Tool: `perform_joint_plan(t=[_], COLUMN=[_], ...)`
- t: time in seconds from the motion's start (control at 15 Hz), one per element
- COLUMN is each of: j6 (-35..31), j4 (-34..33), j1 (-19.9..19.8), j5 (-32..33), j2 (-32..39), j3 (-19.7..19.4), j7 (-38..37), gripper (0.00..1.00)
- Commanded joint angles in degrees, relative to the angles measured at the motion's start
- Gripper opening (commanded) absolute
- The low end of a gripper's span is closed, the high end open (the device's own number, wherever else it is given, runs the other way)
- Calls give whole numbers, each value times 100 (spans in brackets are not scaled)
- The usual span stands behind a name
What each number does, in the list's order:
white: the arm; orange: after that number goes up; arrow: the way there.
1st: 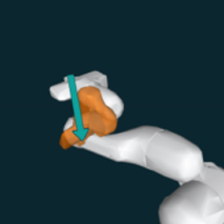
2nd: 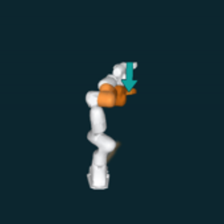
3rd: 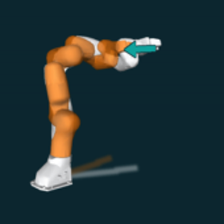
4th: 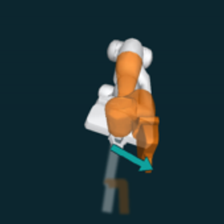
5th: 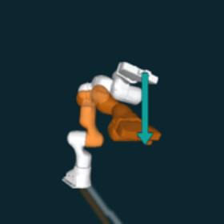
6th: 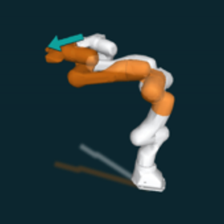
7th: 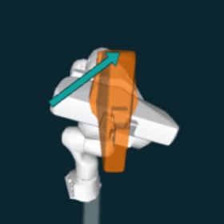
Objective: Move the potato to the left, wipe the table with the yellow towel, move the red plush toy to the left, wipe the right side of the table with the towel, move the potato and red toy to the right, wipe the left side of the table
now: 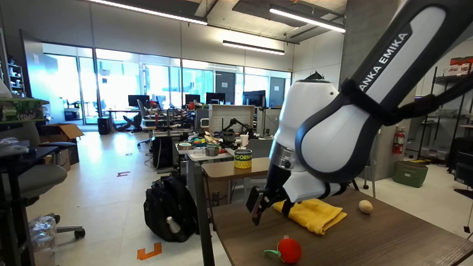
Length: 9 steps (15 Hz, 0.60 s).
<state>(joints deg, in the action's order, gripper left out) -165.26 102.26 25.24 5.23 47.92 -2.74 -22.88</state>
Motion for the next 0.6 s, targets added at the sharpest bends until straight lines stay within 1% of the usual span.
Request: perform_joint_plan(t=[0.0,0.07,0.2,0.53], j6=[484,637,925,1779], j4=[-508,-562,-684,-823], j1=[-480,-565,-648,-618], j5=[-271,-336,-433,-442], j2=[361,398,466,447], j3=[753,890,974,783], j7=[824,963,1095,977], gripper=[100,100,100,100])
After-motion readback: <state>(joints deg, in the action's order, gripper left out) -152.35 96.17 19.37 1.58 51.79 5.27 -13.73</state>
